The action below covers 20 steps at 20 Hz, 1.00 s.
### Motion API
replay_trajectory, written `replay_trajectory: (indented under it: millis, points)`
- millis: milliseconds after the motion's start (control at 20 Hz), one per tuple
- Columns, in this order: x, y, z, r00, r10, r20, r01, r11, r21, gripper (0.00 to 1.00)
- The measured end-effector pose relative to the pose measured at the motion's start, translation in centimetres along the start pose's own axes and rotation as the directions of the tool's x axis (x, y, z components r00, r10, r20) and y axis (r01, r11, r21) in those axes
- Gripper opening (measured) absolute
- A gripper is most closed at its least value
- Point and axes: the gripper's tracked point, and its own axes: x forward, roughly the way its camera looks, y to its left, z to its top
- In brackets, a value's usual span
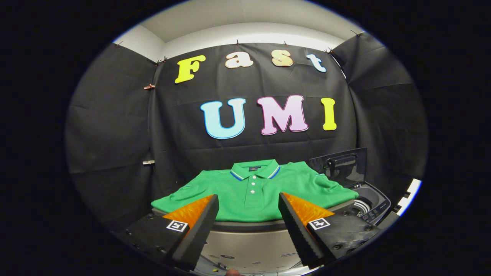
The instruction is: Put the clothes into the washing machine and then close the washing machine lid.
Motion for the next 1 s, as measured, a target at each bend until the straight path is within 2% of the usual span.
replay_trajectory:
  millis: [300,500,650,800,1000]
  points:
    - [6.4,-0.4,3.6,0.999,-0.022,-0.031,0.024,0.998,0.056,0.98]
    - [11.5,-0.2,3.3,0.992,-0.001,-0.124,0.008,0.998,0.058,0.98]
    - [14.6,-0.2,1.9,0.974,0.005,-0.229,0.011,0.997,0.071,0.98]
    - [16.8,-0.9,-0.5,0.927,-0.017,-0.374,0.026,0.999,0.019,0.99]
    - [18.3,-1.1,-3.8,0.841,-0.031,-0.541,0.037,0.999,0.000,0.99]
